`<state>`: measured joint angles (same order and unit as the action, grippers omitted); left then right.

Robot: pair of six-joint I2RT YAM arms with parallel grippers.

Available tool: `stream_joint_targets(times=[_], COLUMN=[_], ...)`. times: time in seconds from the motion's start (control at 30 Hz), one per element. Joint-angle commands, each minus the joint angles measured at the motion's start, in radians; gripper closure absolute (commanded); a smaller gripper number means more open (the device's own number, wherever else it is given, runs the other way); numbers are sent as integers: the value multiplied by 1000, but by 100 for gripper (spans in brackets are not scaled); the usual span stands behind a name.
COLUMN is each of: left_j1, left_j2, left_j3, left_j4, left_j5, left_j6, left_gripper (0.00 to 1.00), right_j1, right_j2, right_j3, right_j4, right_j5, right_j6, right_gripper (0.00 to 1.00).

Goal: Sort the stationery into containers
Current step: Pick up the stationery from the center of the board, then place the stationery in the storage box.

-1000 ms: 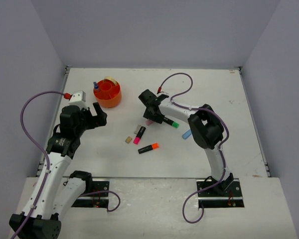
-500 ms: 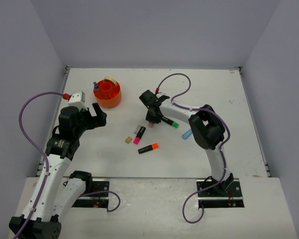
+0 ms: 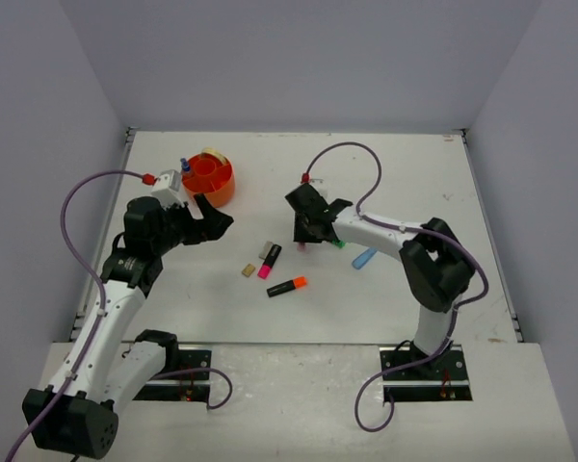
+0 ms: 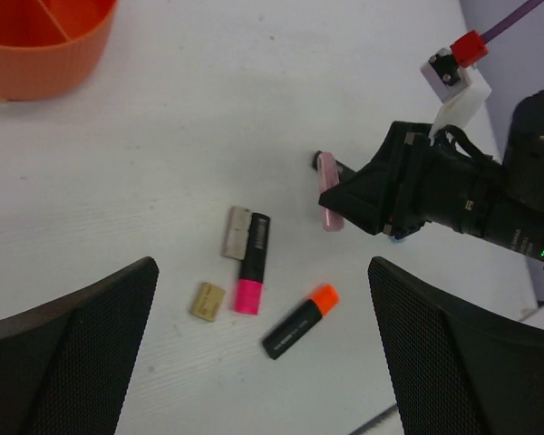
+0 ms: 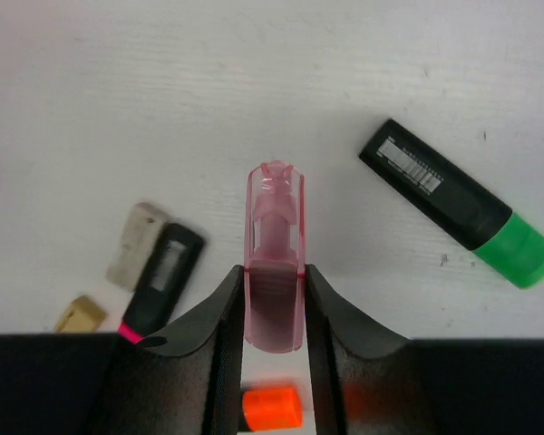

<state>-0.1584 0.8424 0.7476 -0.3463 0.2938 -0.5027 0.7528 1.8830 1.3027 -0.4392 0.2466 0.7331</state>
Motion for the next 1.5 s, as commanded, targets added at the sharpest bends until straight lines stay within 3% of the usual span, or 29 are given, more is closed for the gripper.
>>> stream_joint_targets(times=[0.0, 0.23, 0.37, 0.63, 0.7, 0.77, 0.87, 0.93, 0.97, 1.0, 1.03, 1.07, 1.1, 1.2, 1.27, 1.37, 1.47], left_j1=[-1, -101, -182, -198, -198, -199, -199, -199, -199, -200, -201, -200, -199, -192, -175, -98, -43], left_j2=[42, 146, 199, 219, 224, 230, 240, 246, 248, 248, 247, 248, 249, 276, 309, 374, 433], left_j3=[-38, -54, -52, -65, -65, -65, -64, -59, -51, -43, -33, -6, 25, 128, 151, 179, 217], left_j4=[256, 587, 652, 666, 669, 680, 703, 718, 716, 687, 656, 573, 487, 285, 247, 279, 323], left_j5=[259, 364, 338, 279, 280, 290, 318, 337, 340, 315, 285, 196, 96, -263, -407, -481, -503], left_j6=[-200, -319, -329, -340, -341, -348, -352, -352, -339, -313, -290, -264, -234, -138, -120, -108, -107], left_gripper=[0, 0, 7, 35, 55, 68, 78, 92, 99, 100, 100, 100, 100, 100, 100, 100, 100], right_j1=[59, 156, 177, 205, 213, 217, 217, 217, 217, 217, 217, 216, 215, 213, 209, 187, 158], right_j2=[-210, -423, -497, -543, -543, -539, -538, -536, -533, -529, -527, -525, -524, -524, -534, -582, -636], right_j3=[-51, -178, -187, -180, -179, -171, -165, -160, -157, -156, -155, -154, -154, -158, -164, -194, -252], right_j4=[233, 406, 432, 430, 432, 432, 432, 433, 433, 433, 428, 415, 400, 310, 277, 202, 192], right_j5=[12, -131, -192, -209, -212, -210, -212, -216, -205, -185, -164, -127, -88, 71, 162, 230, 180], right_j6=[-252, -457, -459, -488, -487, -485, -485, -488, -490, -487, -469, -458, -450, -407, -374, -317, -293], right_gripper=[100, 100, 100, 100, 100, 100, 100, 100, 95, 77, 52, 19, 1, 1, 1, 1, 1])
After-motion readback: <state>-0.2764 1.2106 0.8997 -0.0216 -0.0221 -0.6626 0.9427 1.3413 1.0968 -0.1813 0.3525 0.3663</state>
